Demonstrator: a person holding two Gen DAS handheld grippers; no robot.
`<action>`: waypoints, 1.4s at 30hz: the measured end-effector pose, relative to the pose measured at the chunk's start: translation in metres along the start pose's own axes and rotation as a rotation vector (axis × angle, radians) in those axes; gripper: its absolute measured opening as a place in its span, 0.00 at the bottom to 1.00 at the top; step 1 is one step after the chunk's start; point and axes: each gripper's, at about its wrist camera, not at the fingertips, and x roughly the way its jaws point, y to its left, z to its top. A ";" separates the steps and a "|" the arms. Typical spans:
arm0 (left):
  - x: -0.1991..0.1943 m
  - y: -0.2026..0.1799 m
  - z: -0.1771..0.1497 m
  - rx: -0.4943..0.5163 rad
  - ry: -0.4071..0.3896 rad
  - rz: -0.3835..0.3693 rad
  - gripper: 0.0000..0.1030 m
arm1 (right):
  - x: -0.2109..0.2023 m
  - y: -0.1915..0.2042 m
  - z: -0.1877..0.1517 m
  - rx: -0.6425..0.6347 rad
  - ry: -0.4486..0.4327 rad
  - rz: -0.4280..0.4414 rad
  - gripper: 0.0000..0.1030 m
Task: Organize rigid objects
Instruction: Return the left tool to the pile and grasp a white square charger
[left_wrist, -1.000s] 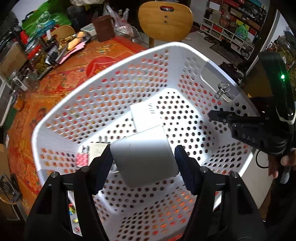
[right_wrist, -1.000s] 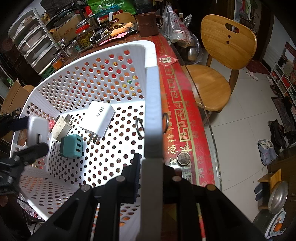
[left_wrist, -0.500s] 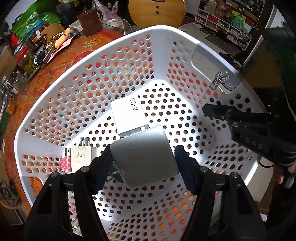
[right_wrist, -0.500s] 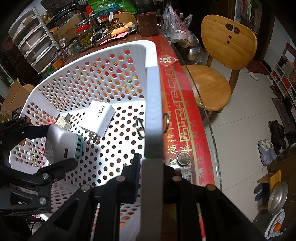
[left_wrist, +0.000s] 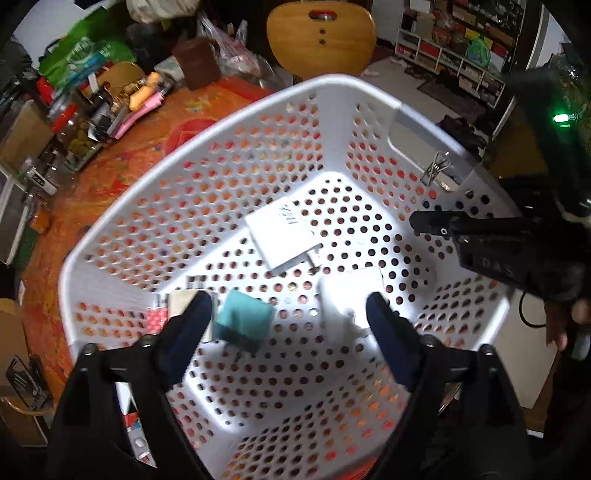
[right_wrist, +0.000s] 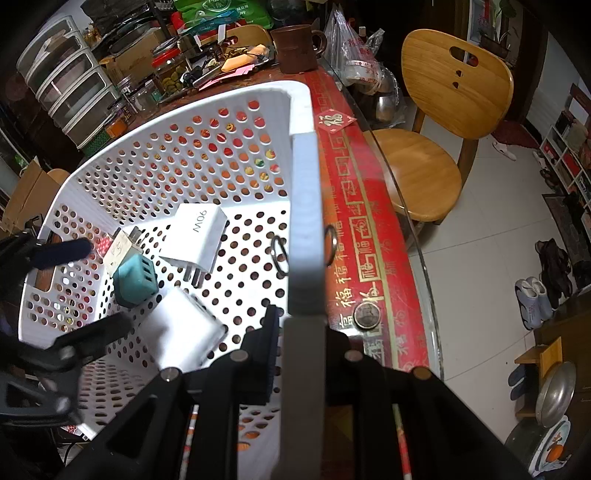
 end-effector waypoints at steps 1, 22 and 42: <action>-0.013 0.007 -0.005 -0.007 -0.028 0.024 0.86 | 0.000 0.001 0.000 -0.001 0.001 0.000 0.17; 0.008 0.250 -0.154 -0.460 0.074 0.144 0.99 | -0.001 -0.004 -0.001 -0.006 -0.001 0.000 0.16; 0.071 0.227 -0.153 -0.488 0.114 0.058 0.56 | 0.001 -0.004 -0.001 -0.009 0.001 -0.002 0.17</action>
